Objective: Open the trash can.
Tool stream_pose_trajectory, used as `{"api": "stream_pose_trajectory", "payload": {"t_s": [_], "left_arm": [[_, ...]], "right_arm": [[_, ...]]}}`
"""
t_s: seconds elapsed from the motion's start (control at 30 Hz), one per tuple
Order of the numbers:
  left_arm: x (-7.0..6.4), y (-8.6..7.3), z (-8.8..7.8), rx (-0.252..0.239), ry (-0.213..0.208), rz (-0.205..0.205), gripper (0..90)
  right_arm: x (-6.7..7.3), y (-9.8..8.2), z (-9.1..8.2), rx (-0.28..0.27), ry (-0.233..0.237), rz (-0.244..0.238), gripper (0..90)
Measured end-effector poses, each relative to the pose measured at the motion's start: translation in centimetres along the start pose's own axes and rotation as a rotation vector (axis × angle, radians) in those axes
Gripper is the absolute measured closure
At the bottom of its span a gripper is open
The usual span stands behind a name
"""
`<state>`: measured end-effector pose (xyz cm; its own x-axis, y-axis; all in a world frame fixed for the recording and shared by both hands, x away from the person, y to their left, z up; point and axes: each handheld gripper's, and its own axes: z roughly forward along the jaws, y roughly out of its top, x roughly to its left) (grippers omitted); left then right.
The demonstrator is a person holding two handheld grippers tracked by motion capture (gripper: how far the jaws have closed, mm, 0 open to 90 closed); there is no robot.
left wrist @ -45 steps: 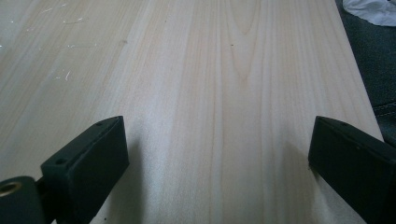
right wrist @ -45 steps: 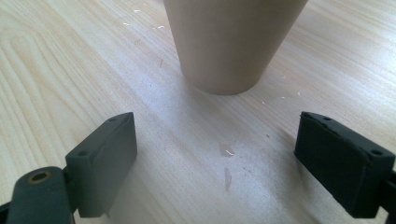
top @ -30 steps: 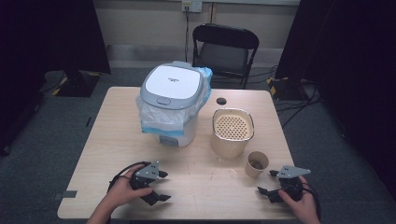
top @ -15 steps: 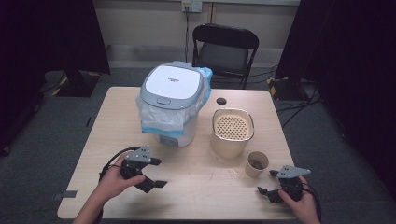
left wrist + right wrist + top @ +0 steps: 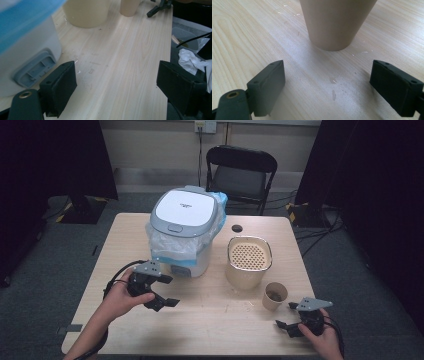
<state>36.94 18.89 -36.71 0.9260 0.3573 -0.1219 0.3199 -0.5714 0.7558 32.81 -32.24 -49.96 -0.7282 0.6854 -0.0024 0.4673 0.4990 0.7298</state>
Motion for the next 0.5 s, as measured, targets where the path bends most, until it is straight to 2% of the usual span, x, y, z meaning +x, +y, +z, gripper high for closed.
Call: {"api": "stream_pose_trajectory", "payload": {"t_s": [0.23,0.3,0.5], "left_arm": [[0.4,2.1,-1.6,0.008,0.015,-0.001,16.0],[0.6,2.5,-2.0,0.023,0.016,0.0,16.0],[1.0,3.5,-2.8,0.024,0.024,-0.009,16.1]], "right_arm": [[0.0,0.0,0.0,0.0,0.0,0.0,12.3],[0.0,0.0,0.0,0.0,0.0,0.0,12.3],[0.0,0.0,0.0,0.0,0.0,0.0,12.2]]}}
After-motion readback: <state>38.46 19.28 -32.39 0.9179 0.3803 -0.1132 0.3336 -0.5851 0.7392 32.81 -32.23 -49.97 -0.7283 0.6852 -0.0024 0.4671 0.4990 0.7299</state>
